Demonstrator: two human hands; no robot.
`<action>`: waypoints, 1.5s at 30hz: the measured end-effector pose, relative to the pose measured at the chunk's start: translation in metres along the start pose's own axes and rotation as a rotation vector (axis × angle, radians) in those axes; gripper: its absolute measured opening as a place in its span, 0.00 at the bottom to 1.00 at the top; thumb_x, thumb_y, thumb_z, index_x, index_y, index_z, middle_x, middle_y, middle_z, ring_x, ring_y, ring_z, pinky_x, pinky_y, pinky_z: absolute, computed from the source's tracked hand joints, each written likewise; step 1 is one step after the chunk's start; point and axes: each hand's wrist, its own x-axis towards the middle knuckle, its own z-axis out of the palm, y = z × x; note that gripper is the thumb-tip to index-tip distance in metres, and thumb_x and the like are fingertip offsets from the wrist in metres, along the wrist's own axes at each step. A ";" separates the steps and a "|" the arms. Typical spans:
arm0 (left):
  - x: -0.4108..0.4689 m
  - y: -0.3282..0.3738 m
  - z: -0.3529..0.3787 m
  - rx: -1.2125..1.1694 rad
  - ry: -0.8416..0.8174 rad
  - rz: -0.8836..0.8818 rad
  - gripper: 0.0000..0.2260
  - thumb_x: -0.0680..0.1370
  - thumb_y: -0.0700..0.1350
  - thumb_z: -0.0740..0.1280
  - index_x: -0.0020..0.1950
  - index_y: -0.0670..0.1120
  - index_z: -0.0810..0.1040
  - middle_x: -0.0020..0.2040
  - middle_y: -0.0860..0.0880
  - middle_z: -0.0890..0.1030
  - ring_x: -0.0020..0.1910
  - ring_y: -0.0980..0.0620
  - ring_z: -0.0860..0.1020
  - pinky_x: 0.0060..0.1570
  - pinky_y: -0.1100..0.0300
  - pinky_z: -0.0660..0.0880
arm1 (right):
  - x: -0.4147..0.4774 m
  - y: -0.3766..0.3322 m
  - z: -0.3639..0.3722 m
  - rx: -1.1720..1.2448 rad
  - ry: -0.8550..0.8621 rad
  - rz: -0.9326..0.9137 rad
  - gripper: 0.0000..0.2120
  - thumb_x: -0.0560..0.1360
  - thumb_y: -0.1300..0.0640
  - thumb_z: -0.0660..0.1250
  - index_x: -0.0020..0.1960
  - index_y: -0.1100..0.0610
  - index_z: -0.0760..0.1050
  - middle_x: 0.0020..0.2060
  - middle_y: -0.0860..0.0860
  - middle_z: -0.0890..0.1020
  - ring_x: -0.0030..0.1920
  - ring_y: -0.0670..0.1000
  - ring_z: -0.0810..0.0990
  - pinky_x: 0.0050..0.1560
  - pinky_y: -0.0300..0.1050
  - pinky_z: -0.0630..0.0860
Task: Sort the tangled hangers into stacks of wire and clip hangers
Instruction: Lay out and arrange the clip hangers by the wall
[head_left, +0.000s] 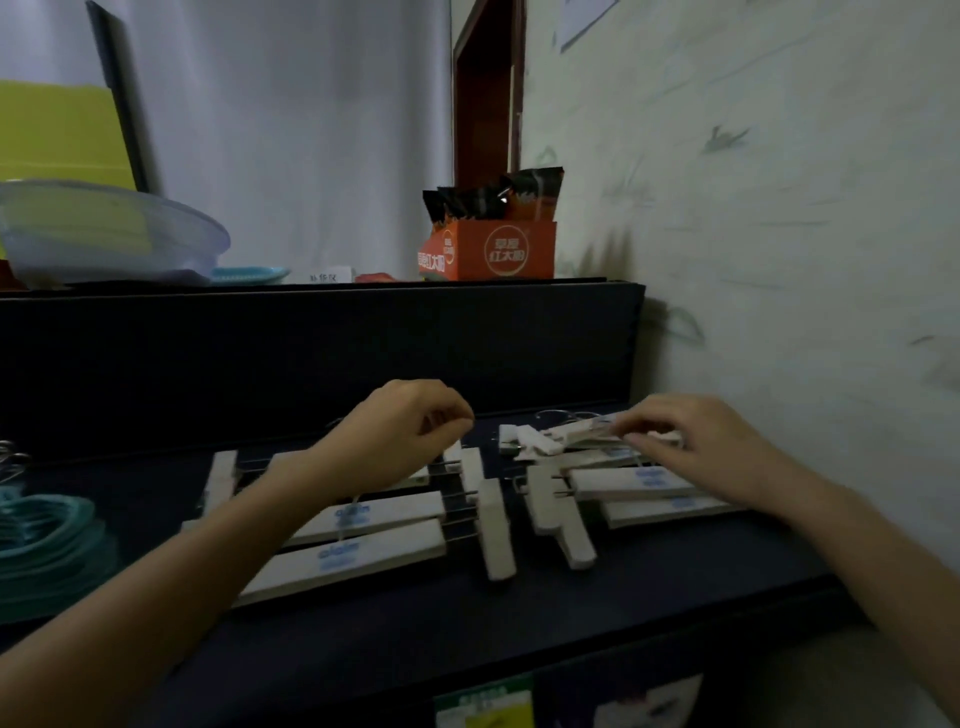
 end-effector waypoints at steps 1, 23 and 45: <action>0.013 0.006 0.009 0.007 -0.011 -0.004 0.08 0.77 0.48 0.62 0.54 0.50 0.79 0.48 0.55 0.78 0.46 0.58 0.77 0.49 0.62 0.76 | 0.000 0.014 -0.006 -0.004 -0.010 0.037 0.07 0.75 0.58 0.66 0.51 0.50 0.80 0.45 0.43 0.81 0.43 0.36 0.77 0.46 0.26 0.70; 0.140 0.028 0.102 0.292 -0.310 -0.195 0.18 0.75 0.58 0.62 0.54 0.45 0.75 0.54 0.46 0.73 0.46 0.47 0.75 0.45 0.53 0.73 | -0.013 0.102 -0.006 -0.072 -0.278 -0.045 0.17 0.71 0.38 0.65 0.58 0.42 0.75 0.50 0.34 0.73 0.53 0.38 0.71 0.53 0.32 0.66; -0.054 0.015 -0.059 0.224 0.099 -0.146 0.21 0.71 0.63 0.57 0.58 0.55 0.75 0.47 0.56 0.71 0.41 0.57 0.74 0.41 0.65 0.71 | -0.018 0.091 -0.006 0.023 0.010 -0.117 0.13 0.68 0.43 0.61 0.53 0.42 0.71 0.48 0.39 0.75 0.48 0.45 0.76 0.51 0.43 0.72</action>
